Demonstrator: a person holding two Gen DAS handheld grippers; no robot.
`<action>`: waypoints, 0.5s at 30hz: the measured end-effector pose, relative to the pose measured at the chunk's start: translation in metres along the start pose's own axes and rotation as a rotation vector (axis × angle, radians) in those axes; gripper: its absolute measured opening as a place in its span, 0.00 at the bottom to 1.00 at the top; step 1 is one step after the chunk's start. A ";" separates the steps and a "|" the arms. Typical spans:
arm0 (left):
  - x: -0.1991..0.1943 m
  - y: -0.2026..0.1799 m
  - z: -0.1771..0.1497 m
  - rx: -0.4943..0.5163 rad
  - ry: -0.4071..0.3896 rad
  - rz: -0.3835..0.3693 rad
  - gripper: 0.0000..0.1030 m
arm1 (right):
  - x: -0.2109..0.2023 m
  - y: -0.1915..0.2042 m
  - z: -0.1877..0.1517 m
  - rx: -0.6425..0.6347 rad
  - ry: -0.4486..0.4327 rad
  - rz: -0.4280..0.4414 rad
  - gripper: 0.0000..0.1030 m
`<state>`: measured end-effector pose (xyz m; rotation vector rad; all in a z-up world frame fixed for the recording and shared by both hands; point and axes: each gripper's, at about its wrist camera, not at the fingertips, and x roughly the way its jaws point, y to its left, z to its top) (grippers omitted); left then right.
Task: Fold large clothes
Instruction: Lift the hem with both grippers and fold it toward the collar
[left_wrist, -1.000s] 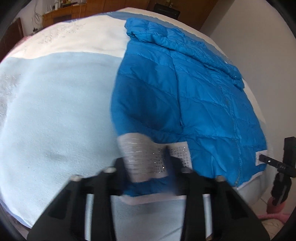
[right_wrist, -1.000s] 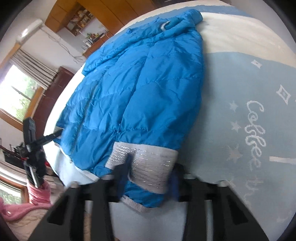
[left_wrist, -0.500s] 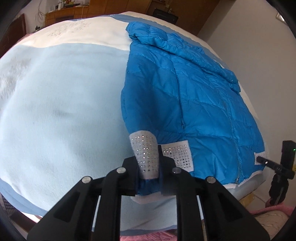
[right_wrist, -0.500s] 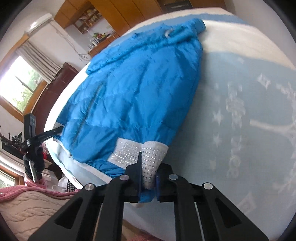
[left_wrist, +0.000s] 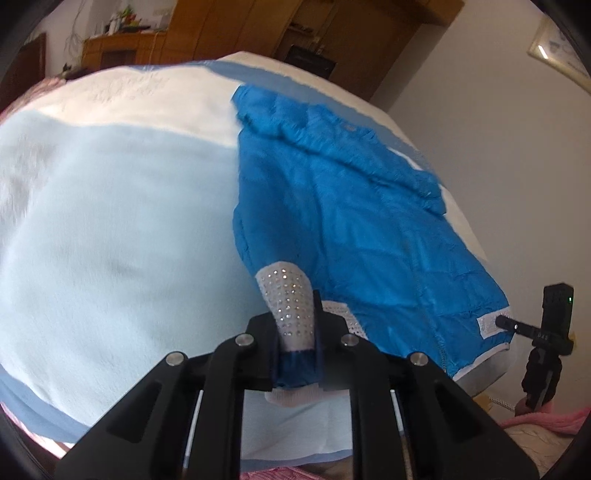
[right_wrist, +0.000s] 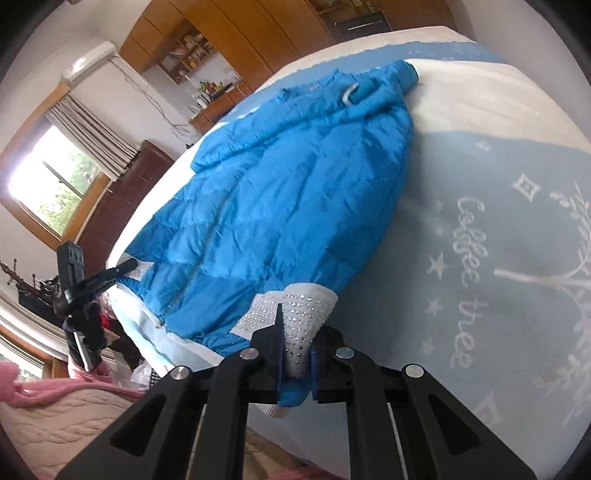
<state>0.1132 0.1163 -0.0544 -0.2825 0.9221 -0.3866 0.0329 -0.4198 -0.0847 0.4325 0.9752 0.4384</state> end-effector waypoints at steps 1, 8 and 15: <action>-0.002 -0.002 0.006 -0.001 -0.002 -0.021 0.11 | -0.006 0.003 0.007 -0.004 -0.007 0.011 0.09; -0.014 -0.017 0.070 -0.005 -0.033 -0.153 0.11 | -0.041 0.021 0.063 -0.028 -0.078 0.070 0.09; 0.004 -0.028 0.153 -0.032 -0.047 -0.238 0.12 | -0.047 0.010 0.135 0.031 -0.102 0.130 0.09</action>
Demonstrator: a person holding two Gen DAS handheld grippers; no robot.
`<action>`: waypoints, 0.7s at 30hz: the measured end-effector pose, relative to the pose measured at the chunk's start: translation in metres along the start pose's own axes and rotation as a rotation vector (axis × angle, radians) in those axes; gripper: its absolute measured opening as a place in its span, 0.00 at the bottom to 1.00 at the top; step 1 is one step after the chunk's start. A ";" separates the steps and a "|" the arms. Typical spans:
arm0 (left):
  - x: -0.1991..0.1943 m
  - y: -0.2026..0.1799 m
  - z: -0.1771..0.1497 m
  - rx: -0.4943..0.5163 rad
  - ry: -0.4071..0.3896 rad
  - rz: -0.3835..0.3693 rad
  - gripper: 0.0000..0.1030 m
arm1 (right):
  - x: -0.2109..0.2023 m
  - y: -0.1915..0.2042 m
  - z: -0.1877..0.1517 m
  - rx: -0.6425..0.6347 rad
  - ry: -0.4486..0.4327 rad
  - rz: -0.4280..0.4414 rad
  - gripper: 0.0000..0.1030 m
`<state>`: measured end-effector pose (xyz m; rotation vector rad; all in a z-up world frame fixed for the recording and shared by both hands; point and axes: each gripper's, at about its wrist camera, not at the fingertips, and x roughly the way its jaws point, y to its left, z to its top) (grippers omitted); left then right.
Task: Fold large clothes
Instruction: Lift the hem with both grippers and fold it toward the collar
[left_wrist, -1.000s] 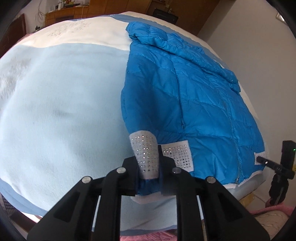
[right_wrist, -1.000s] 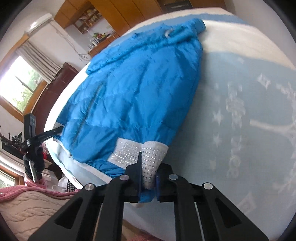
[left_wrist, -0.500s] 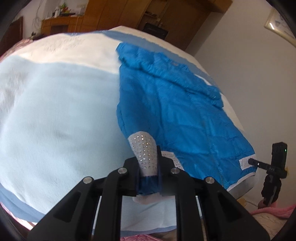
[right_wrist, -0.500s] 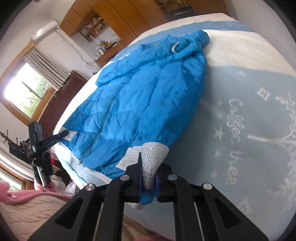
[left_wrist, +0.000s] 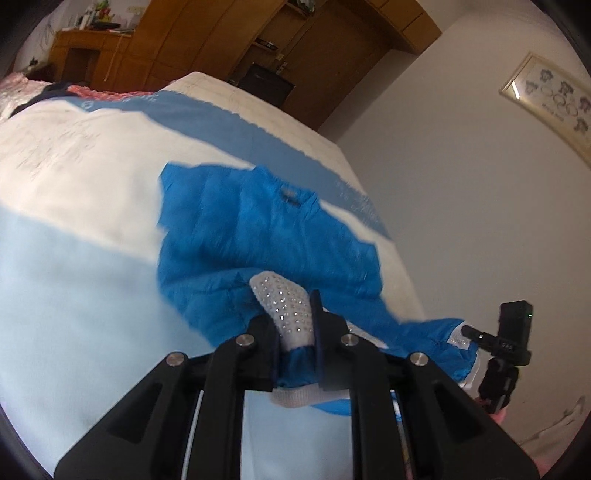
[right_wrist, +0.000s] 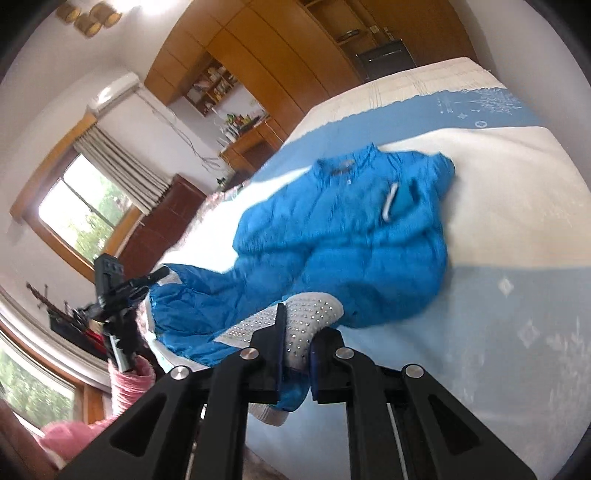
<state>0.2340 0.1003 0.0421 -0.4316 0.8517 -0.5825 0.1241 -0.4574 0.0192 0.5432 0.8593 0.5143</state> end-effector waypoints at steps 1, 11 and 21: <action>0.007 0.000 0.014 -0.006 -0.004 -0.003 0.12 | 0.002 -0.005 0.012 0.019 -0.001 0.010 0.09; 0.108 0.017 0.110 -0.040 0.048 -0.022 0.12 | 0.053 -0.055 0.104 0.153 0.035 0.011 0.09; 0.207 0.066 0.155 -0.127 0.145 0.054 0.16 | 0.113 -0.124 0.154 0.266 0.108 -0.018 0.12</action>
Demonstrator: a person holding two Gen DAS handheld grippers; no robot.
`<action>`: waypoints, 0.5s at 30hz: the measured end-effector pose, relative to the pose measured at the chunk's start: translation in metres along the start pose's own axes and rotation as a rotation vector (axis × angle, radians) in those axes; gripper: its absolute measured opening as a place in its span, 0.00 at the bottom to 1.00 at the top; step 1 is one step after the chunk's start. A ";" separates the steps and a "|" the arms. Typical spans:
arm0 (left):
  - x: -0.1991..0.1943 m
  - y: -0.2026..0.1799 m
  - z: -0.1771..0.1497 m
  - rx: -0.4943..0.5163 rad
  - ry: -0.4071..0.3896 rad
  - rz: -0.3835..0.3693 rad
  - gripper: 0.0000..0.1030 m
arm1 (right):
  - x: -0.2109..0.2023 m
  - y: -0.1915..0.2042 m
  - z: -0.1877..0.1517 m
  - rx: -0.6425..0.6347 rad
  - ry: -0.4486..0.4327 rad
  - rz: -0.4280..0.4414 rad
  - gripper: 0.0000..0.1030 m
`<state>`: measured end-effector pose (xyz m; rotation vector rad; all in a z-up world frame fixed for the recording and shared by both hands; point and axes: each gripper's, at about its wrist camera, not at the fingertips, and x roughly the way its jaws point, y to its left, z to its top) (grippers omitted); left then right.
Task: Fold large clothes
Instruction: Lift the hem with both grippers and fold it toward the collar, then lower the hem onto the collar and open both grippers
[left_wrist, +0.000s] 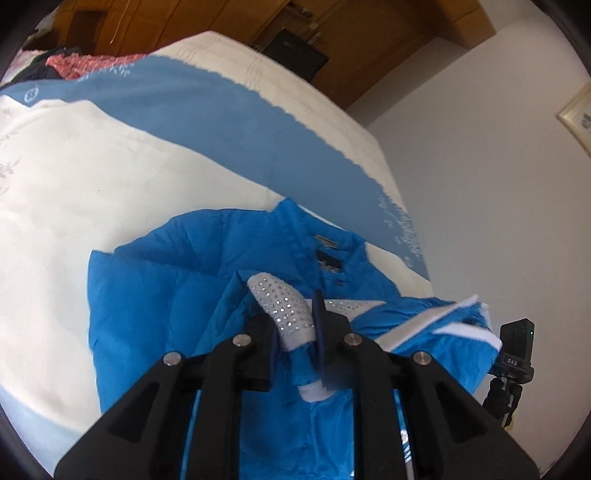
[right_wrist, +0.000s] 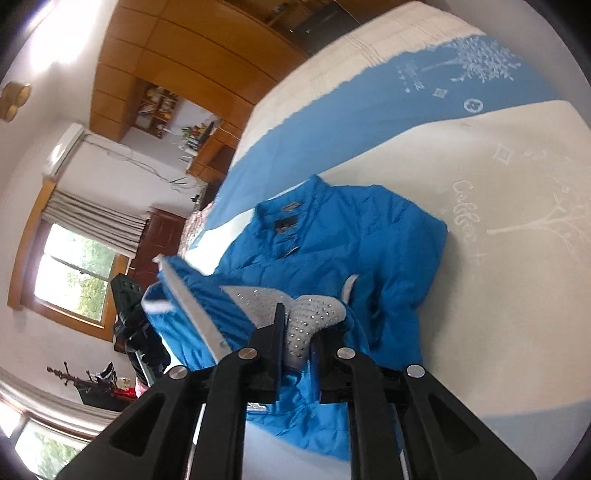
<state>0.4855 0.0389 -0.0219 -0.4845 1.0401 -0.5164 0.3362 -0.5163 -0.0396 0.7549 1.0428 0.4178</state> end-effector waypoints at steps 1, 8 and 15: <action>0.004 0.004 0.003 -0.004 0.005 0.004 0.16 | 0.004 -0.005 0.005 0.009 0.003 -0.004 0.12; 0.020 0.034 0.016 -0.063 0.050 -0.044 0.22 | 0.018 -0.032 0.018 0.032 0.022 0.028 0.16; -0.032 0.034 0.007 -0.022 0.037 -0.119 0.41 | 0.008 -0.040 0.006 0.018 0.043 0.055 0.22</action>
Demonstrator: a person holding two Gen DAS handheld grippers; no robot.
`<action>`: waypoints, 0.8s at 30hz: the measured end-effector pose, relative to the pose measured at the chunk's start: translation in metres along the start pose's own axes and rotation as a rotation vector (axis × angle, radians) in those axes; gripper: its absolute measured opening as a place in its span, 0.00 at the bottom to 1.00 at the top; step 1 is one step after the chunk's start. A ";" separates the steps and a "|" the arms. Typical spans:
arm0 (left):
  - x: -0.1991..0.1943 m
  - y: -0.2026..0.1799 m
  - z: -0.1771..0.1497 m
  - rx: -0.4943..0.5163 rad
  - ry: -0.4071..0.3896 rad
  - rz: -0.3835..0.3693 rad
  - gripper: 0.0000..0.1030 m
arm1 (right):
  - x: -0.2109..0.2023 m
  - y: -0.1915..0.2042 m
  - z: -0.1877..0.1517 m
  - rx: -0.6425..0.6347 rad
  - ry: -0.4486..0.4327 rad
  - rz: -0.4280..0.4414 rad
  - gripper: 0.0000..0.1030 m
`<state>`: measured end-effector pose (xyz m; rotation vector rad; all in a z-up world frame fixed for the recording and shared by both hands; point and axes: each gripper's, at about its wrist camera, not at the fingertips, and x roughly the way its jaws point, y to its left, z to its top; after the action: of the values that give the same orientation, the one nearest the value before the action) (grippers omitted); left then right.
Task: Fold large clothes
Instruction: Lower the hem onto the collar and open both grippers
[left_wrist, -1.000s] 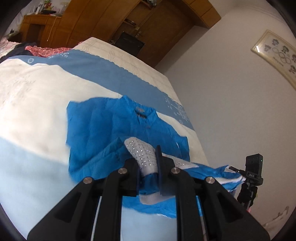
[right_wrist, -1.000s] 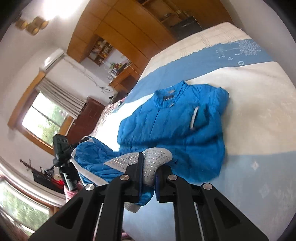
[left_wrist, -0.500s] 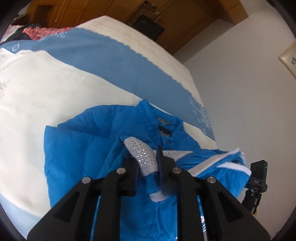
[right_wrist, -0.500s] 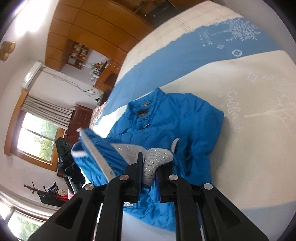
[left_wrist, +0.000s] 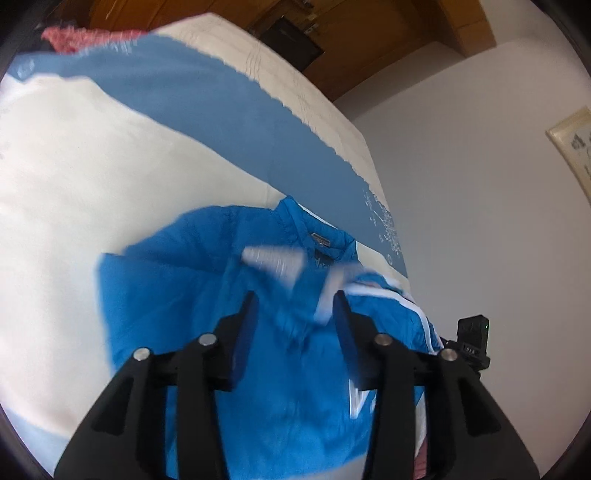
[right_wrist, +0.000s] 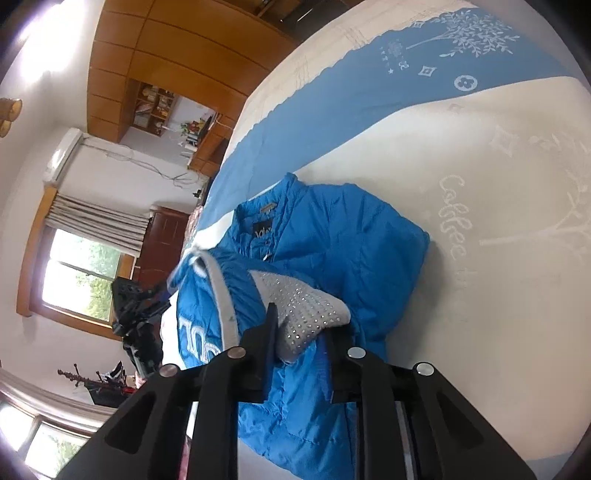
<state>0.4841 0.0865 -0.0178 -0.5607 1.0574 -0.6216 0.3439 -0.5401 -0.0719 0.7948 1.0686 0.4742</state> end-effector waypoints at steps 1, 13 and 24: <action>-0.010 -0.002 -0.004 0.022 -0.011 0.008 0.43 | -0.004 0.002 -0.003 -0.008 0.002 0.004 0.24; 0.008 -0.014 -0.038 0.227 -0.002 0.327 0.51 | -0.016 0.025 -0.018 -0.141 -0.071 -0.184 0.60; 0.055 -0.035 -0.048 0.382 -0.002 0.488 0.22 | 0.049 0.045 -0.002 -0.325 -0.079 -0.469 0.21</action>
<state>0.4534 0.0174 -0.0458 0.0359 0.9935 -0.3737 0.3637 -0.4773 -0.0668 0.2594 1.0306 0.2049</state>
